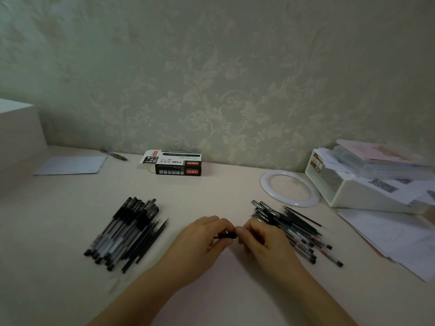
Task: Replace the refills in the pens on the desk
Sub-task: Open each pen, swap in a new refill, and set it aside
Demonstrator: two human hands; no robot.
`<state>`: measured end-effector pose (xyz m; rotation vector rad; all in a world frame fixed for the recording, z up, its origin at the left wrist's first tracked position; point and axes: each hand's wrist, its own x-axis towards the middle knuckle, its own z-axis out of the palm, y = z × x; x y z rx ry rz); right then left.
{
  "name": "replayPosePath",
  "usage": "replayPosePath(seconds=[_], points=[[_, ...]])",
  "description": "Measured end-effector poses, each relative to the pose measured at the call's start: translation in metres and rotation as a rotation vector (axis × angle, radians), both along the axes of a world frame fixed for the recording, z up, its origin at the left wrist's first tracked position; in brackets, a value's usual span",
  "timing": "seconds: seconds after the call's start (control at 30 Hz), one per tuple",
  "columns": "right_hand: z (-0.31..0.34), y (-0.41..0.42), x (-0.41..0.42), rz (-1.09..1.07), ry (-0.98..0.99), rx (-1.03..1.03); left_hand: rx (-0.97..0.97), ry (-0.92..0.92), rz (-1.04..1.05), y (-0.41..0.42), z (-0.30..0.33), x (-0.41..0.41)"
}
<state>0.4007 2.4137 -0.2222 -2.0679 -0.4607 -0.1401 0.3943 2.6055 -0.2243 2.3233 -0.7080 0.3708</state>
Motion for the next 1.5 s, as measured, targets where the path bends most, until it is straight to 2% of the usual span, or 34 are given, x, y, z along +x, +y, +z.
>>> replayPosePath(seconds=[0.8, 0.97, 1.03, 1.1, 1.17, 1.27, 1.5], points=[[0.006, 0.0, -0.001, 0.019, -0.011, -0.023, -0.043, -0.024, 0.022, 0.002, 0.003, 0.0], [0.004, 0.003, -0.001, -0.094, -0.08, 0.004, -0.063, -0.038, 0.081, 0.001, 0.004, -0.001], [0.001, -0.003, 0.003, -0.18, -0.165, -0.08, -0.087, -0.016, 0.133, 0.003, 0.003, 0.0], [-0.003, -0.007, 0.007, -0.226, -0.243, -0.25, -0.106, 0.008, 0.175, 0.006, 0.002, 0.001], [-0.01, -0.008, 0.008, -0.203, -0.226, -0.36, -0.104, 0.019, 0.198, 0.007, 0.002, 0.002], [-0.014, -0.005, 0.008, -0.144, -0.203, -0.412, -0.061, 0.027, 0.198, 0.007, 0.003, 0.002], [-0.007, -0.012, 0.008, -0.177, -0.164, -0.24, -0.008, 0.038, 0.201, 0.014, 0.006, 0.003]])
